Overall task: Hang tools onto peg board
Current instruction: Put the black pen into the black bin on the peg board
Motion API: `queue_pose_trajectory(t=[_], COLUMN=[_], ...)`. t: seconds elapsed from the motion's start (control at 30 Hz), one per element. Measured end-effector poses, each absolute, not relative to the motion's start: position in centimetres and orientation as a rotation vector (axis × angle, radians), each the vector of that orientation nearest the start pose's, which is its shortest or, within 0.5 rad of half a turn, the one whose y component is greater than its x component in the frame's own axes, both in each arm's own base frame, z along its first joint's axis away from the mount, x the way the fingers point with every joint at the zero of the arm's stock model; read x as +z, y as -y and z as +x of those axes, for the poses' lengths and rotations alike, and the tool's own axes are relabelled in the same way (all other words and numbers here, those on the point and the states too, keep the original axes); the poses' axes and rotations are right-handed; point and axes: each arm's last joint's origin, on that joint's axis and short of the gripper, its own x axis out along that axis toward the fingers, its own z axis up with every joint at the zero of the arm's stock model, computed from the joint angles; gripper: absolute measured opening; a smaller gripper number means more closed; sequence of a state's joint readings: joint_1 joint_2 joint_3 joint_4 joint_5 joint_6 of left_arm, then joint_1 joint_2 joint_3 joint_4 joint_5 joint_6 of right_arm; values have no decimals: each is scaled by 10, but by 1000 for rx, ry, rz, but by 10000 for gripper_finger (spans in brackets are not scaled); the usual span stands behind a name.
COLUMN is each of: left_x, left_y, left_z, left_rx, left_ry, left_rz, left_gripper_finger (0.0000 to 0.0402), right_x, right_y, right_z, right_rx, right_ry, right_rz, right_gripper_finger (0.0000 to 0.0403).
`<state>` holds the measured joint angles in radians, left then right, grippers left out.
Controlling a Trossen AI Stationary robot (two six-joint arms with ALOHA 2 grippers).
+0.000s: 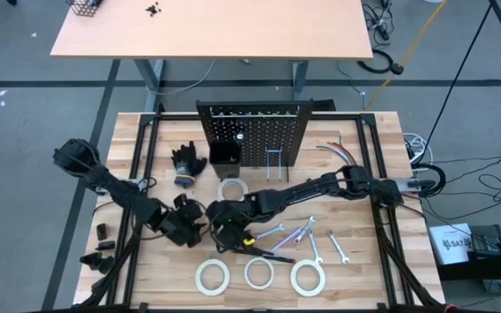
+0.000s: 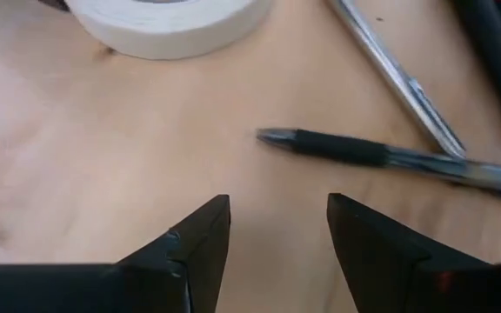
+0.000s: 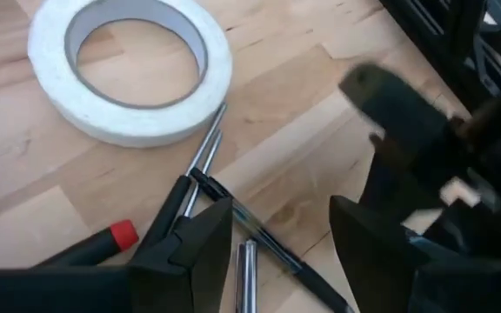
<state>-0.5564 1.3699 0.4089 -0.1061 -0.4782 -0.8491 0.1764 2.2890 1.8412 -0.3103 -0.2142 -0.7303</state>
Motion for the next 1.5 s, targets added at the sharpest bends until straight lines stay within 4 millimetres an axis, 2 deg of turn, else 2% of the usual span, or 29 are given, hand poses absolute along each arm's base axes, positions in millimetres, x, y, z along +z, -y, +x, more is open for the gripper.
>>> queue_pose_trajectory(t=[0.27,0.63,0.93,1.13,1.5], left_x=[108,104,116,119,115], left_y=[83,86,89,95,111], left_z=[194,205,198,186,166], left_rx=[277,249,225,202,206], left_ry=[-867,-822,-798,-860,-923], left_rz=[-246,-291,-296,-278,-271], left_gripper_finger=[196,196,196,196,196], right_x=[183,149,156,156,143], right_y=[-98,-115,-118,-117,-99], right_z=[502,503,508,509,515], right_rx=[631,662,587,573,575], right_ry=[-583,-638,-591,-597,-624], right_rz=[-673,-730,-630,-602,-487], right_gripper_finger=[187,187,187,187,187])
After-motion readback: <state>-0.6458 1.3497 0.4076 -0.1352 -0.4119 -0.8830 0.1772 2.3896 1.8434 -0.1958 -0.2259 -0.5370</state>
